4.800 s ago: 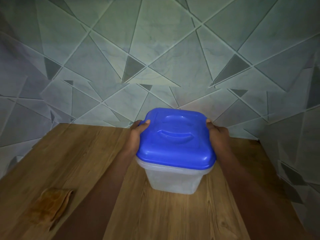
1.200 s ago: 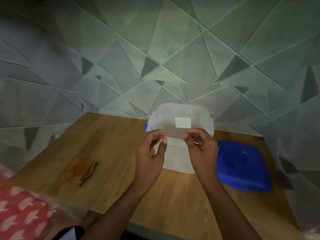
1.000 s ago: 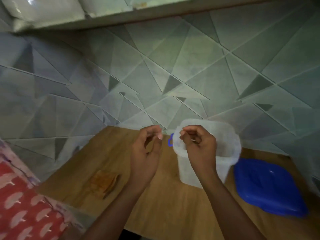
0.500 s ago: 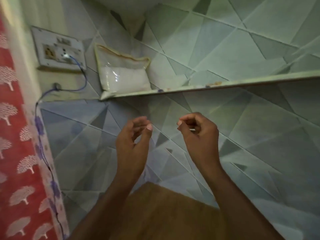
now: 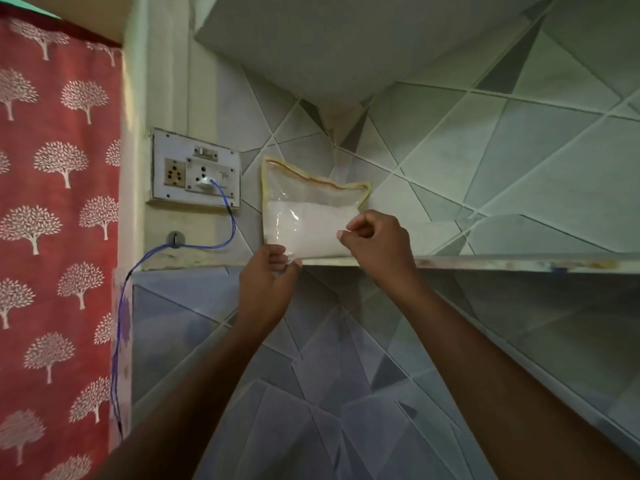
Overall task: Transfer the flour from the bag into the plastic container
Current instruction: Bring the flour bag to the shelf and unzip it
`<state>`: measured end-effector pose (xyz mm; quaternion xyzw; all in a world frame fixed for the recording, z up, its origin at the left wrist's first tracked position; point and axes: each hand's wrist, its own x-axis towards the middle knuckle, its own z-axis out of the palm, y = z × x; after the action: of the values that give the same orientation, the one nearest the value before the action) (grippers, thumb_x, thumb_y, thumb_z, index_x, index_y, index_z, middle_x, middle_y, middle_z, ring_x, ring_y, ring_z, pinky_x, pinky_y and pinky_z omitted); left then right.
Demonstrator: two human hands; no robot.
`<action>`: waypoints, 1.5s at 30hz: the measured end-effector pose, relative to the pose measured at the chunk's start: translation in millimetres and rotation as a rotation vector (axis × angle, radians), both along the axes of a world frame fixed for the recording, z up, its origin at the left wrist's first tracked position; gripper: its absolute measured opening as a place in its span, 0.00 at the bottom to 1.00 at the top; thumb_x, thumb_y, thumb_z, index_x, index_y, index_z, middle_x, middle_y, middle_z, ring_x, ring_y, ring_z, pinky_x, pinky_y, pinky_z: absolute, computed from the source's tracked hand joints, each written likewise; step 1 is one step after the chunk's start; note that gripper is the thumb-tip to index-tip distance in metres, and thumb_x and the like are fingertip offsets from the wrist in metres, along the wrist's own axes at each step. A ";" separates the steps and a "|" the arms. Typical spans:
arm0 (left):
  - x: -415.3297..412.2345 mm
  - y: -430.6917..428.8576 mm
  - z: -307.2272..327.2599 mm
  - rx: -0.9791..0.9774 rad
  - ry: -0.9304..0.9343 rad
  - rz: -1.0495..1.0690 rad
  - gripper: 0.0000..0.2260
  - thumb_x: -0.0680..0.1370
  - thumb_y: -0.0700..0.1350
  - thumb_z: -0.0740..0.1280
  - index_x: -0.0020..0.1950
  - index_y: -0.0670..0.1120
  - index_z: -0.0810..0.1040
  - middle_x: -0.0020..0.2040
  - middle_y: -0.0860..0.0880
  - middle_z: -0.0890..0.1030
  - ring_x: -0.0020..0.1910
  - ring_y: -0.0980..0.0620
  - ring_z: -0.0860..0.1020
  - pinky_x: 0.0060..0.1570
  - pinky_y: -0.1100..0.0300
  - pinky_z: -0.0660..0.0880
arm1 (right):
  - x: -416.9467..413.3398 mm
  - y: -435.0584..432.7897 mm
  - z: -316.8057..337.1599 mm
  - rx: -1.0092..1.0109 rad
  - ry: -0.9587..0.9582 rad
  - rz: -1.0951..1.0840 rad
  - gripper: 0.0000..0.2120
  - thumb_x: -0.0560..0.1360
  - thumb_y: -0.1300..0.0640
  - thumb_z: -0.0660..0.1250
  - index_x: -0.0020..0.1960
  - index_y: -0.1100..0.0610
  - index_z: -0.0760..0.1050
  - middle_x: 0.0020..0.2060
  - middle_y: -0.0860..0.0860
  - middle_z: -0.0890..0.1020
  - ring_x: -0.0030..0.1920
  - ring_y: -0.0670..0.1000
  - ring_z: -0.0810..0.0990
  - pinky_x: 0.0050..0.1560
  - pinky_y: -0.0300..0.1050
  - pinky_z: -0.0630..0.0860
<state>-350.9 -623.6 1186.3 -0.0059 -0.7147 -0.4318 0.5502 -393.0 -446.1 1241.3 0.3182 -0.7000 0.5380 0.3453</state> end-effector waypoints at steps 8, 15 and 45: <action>-111.3 -92.3 31.6 -0.022 -0.144 0.059 0.27 0.74 0.53 0.74 0.69 0.45 0.71 0.63 0.45 0.76 0.61 0.45 0.77 0.55 0.55 0.76 | -100.6 -90.9 42.3 0.160 -0.062 -0.098 0.15 0.72 0.51 0.73 0.56 0.55 0.77 0.47 0.50 0.80 0.44 0.48 0.76 0.37 0.35 0.69; -190.9 -144.0 73.0 0.006 -0.214 -0.007 0.38 0.70 0.58 0.77 0.73 0.44 0.66 0.69 0.43 0.74 0.66 0.41 0.75 0.61 0.48 0.73 | -170.7 -167.6 79.3 0.389 -0.147 -0.303 0.25 0.76 0.49 0.67 0.69 0.57 0.68 0.64 0.59 0.74 0.63 0.61 0.75 0.61 0.55 0.76; -108.8 -57.9 96.7 0.057 0.582 0.411 0.11 0.83 0.44 0.62 0.48 0.41 0.82 0.35 0.49 0.76 0.36 0.50 0.71 0.39 0.61 0.59 | -123.1 -63.6 76.5 0.318 -0.209 -0.122 0.40 0.68 0.24 0.62 0.66 0.54 0.76 0.65 0.54 0.78 0.60 0.57 0.77 0.61 0.53 0.73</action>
<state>-459.8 -681.5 1283.0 0.0307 -0.5019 -0.3123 0.8060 -516.1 -509.7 1317.7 0.2682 -0.8262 0.4287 0.2483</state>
